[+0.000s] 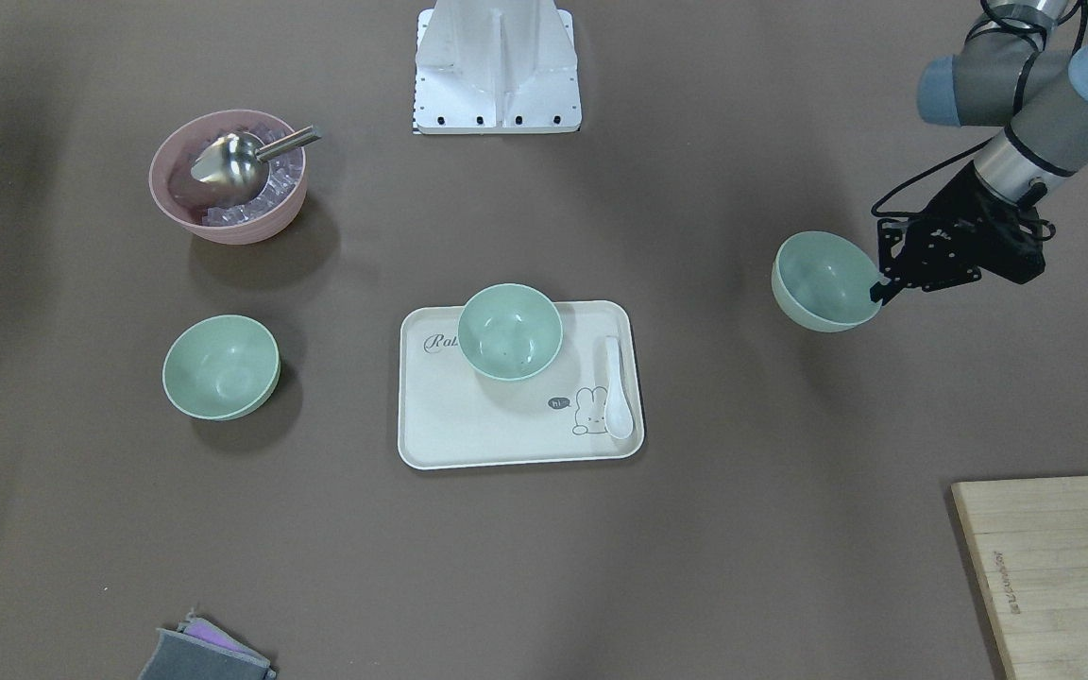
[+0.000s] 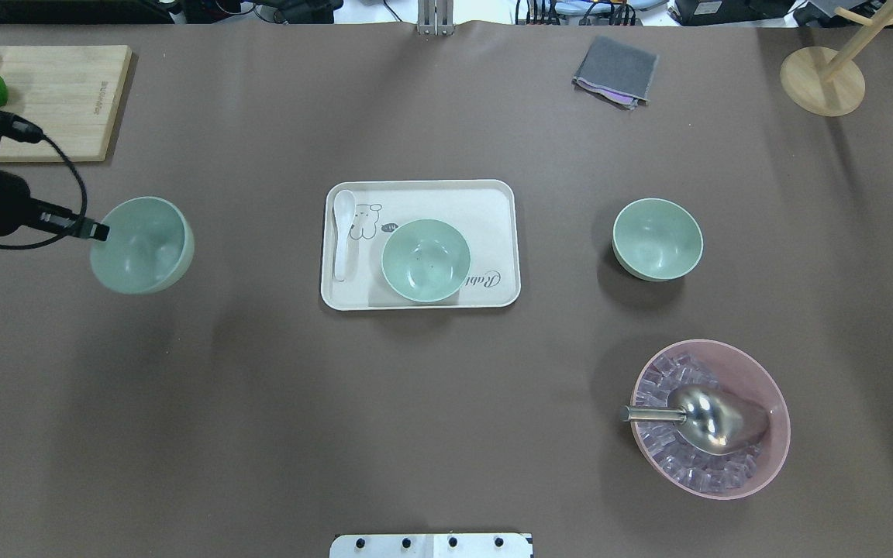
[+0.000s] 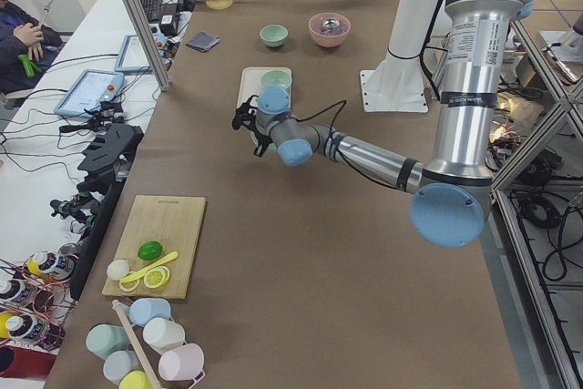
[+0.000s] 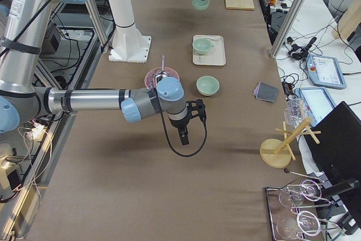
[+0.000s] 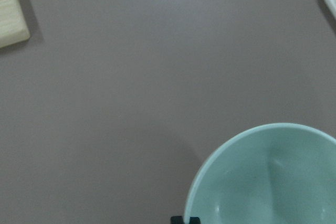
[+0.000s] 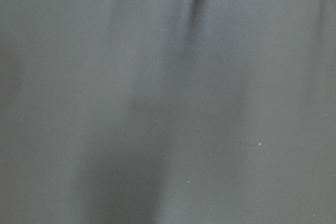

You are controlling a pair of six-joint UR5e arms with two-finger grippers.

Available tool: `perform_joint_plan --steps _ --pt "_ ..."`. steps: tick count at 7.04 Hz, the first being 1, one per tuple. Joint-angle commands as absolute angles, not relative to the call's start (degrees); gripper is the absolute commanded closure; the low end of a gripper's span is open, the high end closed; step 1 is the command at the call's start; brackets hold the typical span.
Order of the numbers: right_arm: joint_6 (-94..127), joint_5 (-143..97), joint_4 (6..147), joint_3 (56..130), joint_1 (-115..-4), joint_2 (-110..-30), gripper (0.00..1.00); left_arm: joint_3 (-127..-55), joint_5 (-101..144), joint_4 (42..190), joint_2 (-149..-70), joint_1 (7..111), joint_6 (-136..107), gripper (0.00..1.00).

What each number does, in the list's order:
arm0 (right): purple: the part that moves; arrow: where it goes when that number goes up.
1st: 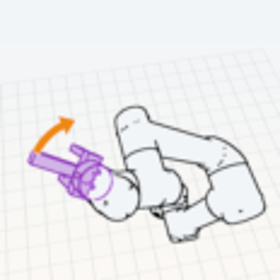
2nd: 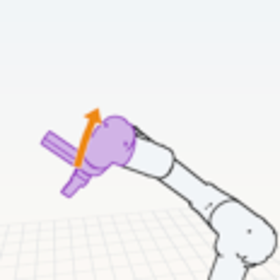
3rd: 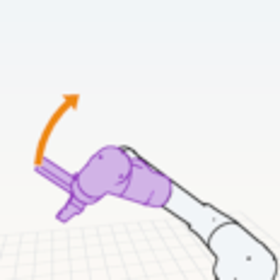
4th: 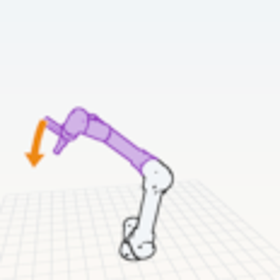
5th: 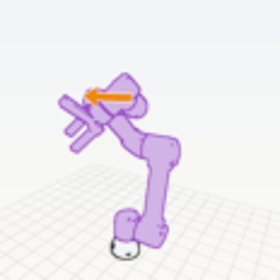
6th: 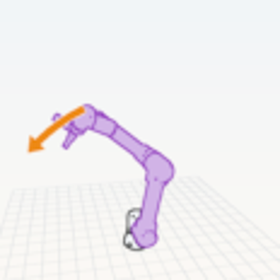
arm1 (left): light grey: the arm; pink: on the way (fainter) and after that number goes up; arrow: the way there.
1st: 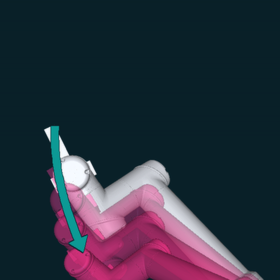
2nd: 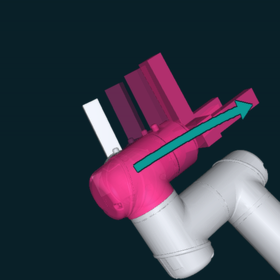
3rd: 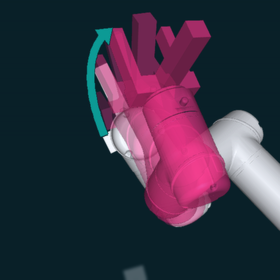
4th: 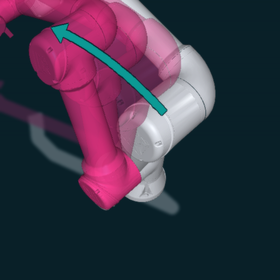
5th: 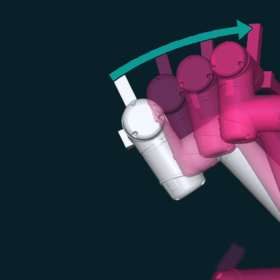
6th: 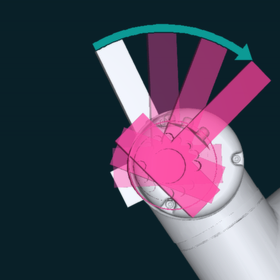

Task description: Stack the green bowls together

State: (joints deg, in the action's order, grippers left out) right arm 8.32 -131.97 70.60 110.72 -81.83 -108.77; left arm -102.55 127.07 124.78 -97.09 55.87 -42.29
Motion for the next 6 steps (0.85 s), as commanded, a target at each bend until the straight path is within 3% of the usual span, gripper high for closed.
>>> perform_joint_plan --steps 1,6 --pt "8.7 -132.1 70.7 110.7 -81.8 -108.7 0.00 -103.1 126.5 107.8 -111.6 52.2 -53.4 1.00" --pt "9.0 -132.2 70.7 110.7 -81.8 -108.6 0.00 -99.8 118.2 92.6 -127.0 41.0 -70.7 1.00"
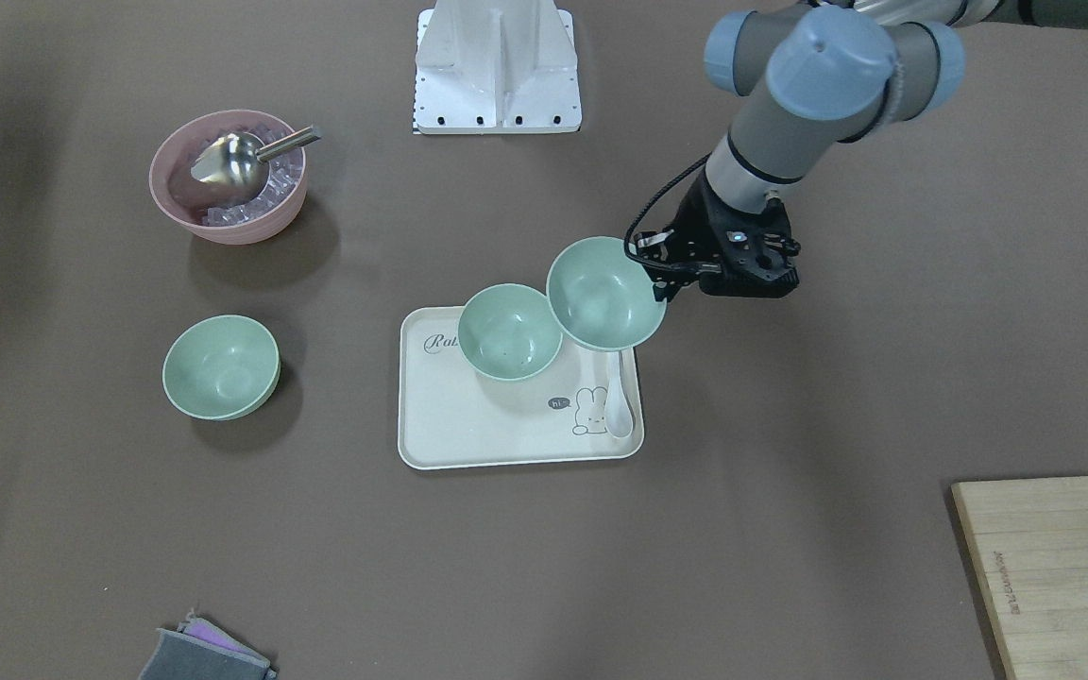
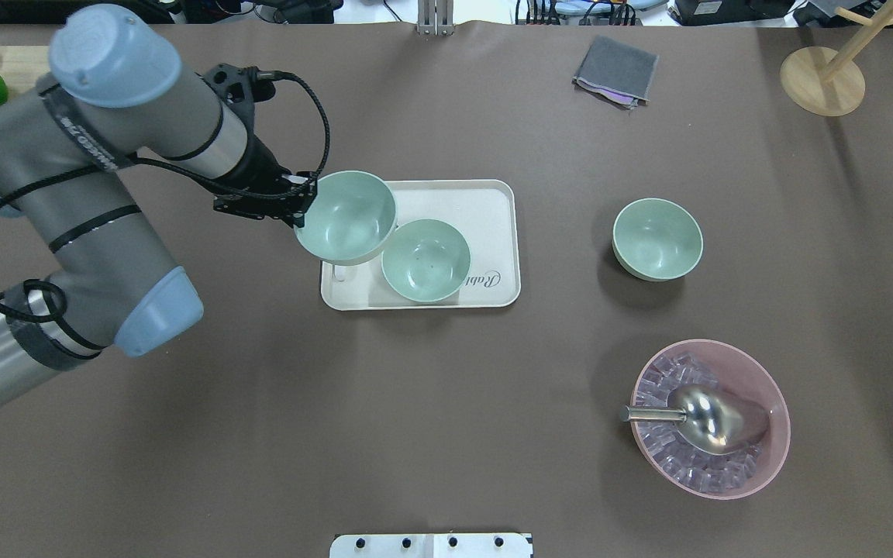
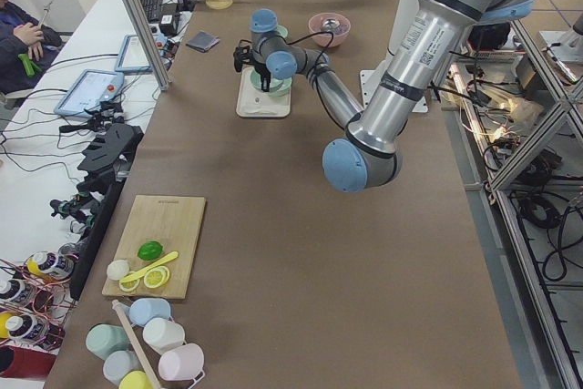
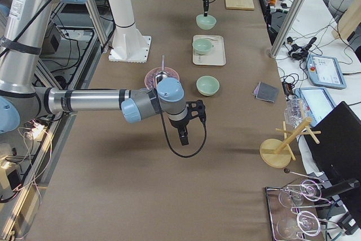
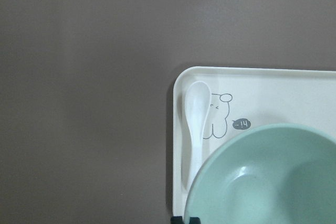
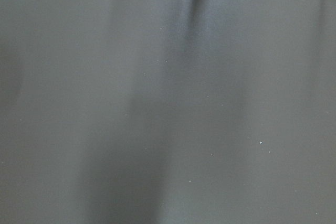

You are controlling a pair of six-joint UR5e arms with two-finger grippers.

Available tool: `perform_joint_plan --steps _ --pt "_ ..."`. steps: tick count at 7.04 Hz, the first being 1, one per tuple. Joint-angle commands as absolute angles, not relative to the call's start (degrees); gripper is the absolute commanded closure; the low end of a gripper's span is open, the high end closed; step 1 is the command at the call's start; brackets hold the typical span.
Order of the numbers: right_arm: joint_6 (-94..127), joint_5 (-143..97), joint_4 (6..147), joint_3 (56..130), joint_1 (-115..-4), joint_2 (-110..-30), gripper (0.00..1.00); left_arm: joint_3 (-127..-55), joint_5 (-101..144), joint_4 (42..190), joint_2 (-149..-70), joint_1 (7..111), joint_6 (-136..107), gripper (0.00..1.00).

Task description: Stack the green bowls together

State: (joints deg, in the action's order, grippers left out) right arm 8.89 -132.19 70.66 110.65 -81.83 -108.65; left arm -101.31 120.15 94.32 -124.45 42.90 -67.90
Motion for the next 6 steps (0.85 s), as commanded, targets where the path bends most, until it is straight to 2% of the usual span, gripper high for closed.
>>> perform_joint_plan --steps 1,3,6 --pt "9.0 -132.2 70.8 110.7 -81.8 -108.6 0.00 -98.1 117.7 92.5 -128.8 39.2 -72.9 1.00" --pt "9.0 -132.2 70.7 110.7 -81.8 -108.6 0.00 -94.2 113.4 93.0 -132.3 36.0 -74.8 1.00" --pt "8.9 -132.2 70.8 110.7 -81.8 -108.6 0.00 -90.9 111.2 96.3 -132.5 34.3 -76.0 1.00"
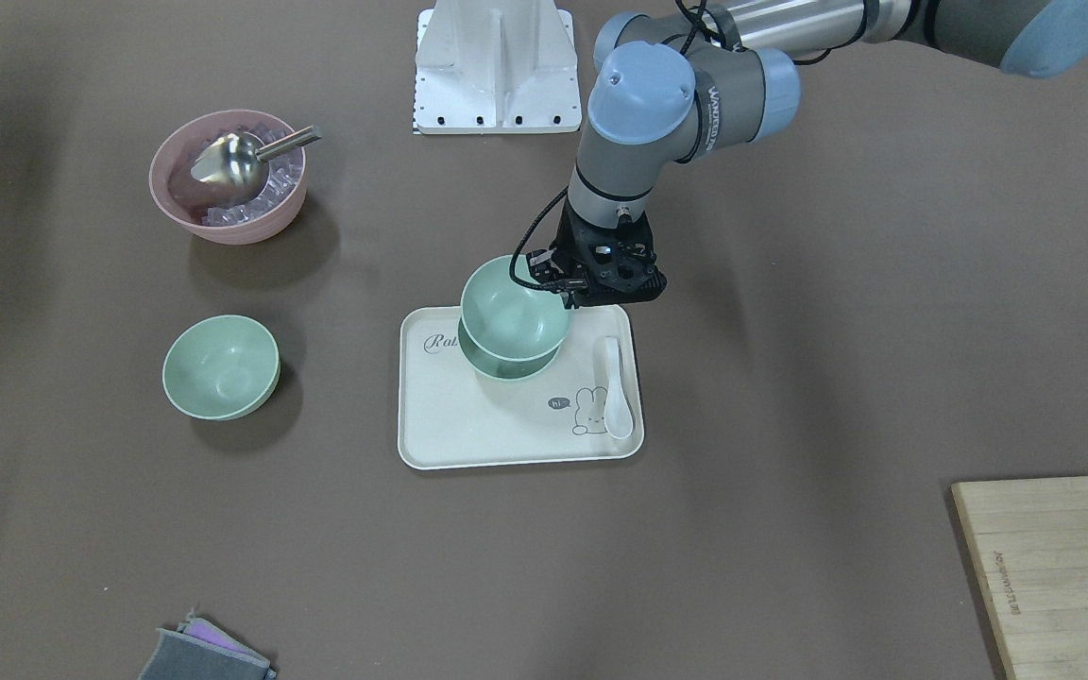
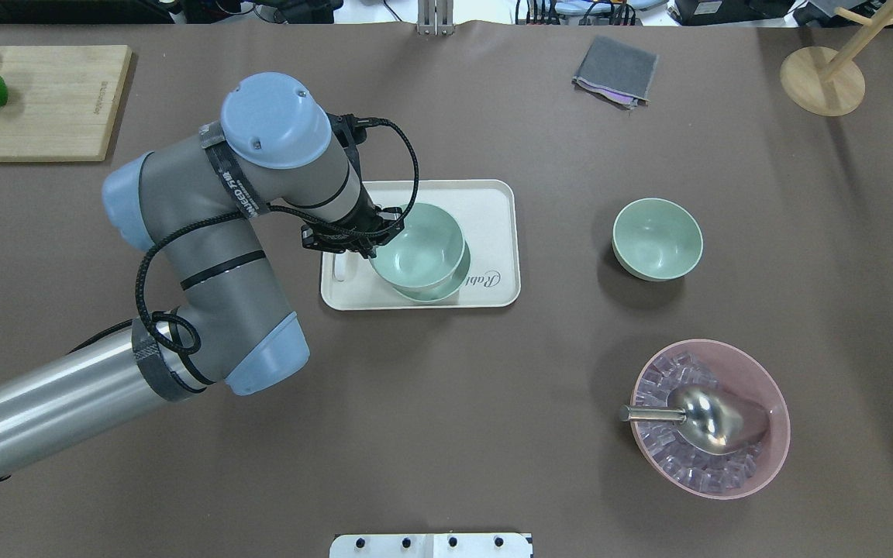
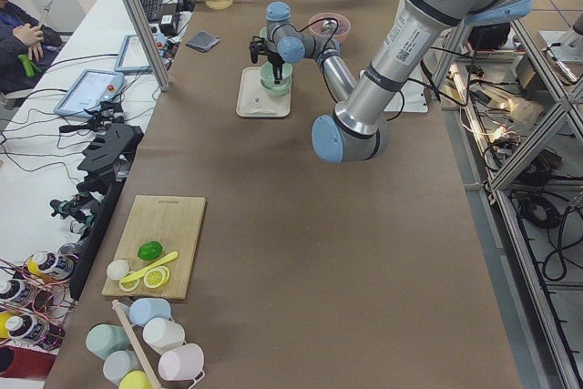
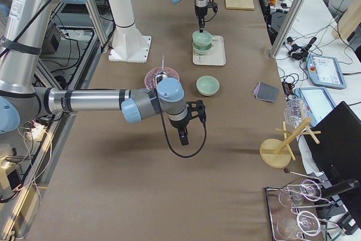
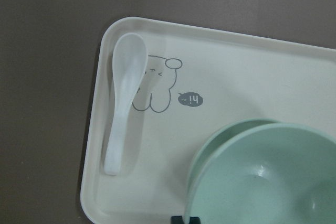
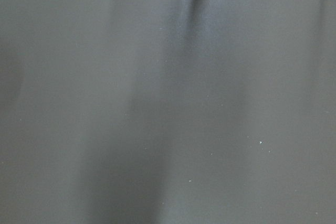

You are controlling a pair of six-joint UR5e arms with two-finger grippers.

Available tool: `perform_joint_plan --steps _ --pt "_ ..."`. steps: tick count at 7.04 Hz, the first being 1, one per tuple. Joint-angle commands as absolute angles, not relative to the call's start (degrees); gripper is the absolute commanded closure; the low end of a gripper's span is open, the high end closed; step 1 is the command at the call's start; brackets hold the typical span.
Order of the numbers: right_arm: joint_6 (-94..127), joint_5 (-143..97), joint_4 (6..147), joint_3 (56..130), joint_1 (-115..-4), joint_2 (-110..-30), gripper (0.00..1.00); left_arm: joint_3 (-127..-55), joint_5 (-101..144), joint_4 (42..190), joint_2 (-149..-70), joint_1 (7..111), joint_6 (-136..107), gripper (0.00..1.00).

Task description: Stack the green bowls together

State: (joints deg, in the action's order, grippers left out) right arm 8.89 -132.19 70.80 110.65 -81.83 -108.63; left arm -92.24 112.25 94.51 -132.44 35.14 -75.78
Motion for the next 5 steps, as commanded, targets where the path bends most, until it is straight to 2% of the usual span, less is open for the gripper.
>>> perform_joint_plan --steps 1,5 --pt "9.0 -132.2 70.9 110.6 -81.8 -108.6 0.00 -90.6 111.2 96.9 -132.5 34.0 -76.5 1.00" --pt "8.9 -132.2 71.0 110.6 -81.8 -108.6 0.00 -90.2 110.4 97.4 -132.5 33.3 -76.7 1.00"
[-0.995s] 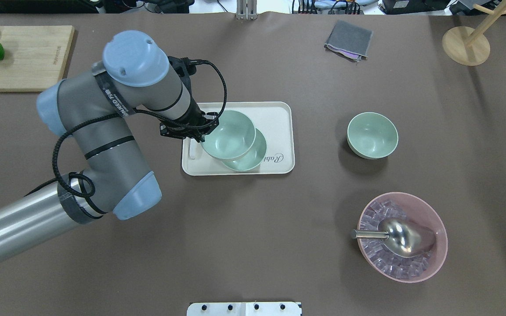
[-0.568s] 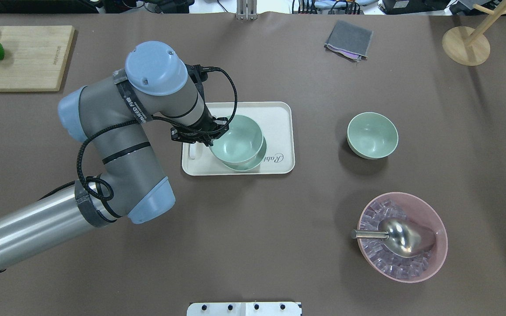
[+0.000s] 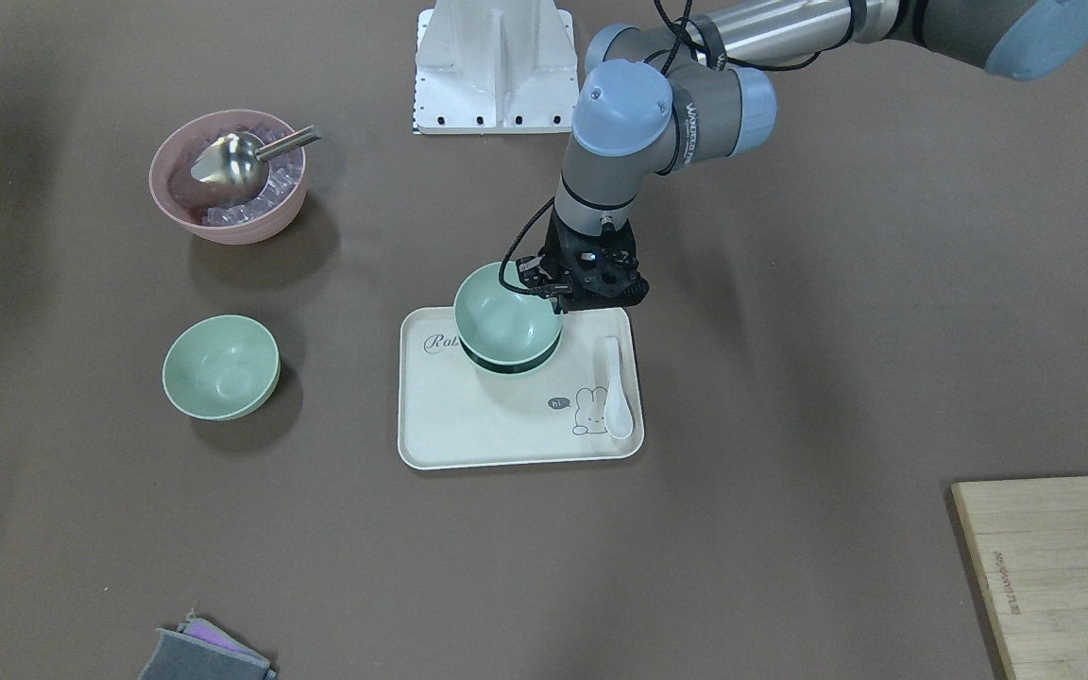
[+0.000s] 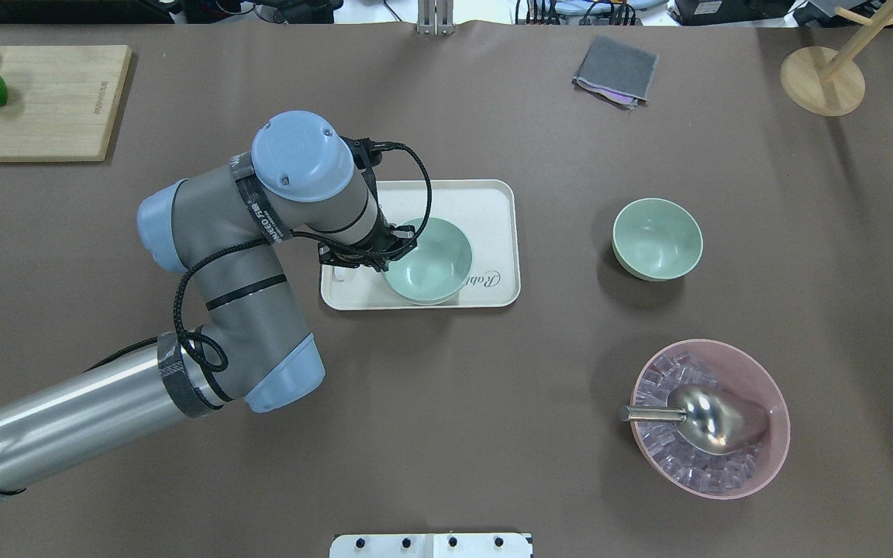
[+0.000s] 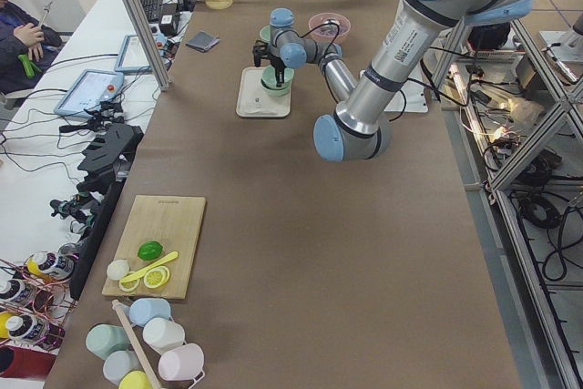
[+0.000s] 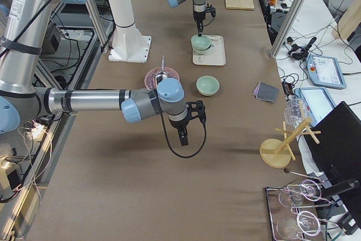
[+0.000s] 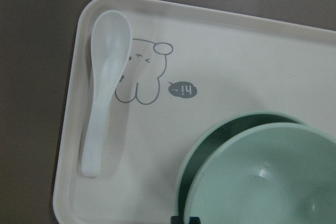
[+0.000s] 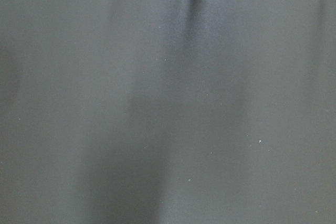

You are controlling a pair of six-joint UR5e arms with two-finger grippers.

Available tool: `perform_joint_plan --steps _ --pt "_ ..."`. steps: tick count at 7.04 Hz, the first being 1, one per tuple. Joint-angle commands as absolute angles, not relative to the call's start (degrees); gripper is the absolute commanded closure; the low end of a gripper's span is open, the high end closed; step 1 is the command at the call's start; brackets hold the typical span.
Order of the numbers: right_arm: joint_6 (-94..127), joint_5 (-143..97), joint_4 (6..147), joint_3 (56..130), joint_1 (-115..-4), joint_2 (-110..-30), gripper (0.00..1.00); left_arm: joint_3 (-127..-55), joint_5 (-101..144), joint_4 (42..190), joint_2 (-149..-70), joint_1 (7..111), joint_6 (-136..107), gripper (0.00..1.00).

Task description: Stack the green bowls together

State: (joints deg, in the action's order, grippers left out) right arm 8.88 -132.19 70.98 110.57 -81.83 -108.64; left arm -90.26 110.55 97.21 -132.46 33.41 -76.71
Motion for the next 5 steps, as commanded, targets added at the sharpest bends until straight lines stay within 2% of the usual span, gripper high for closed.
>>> perform_joint_plan --steps 1,5 --pt "8.9 -132.2 71.0 110.6 -81.8 -108.7 0.00 -90.2 110.4 97.4 -132.5 33.2 -76.7 1.00" --pt "8.9 -132.2 71.1 110.5 -81.8 -108.7 0.00 -90.0 110.4 97.5 -132.7 33.2 -76.4 1.00"
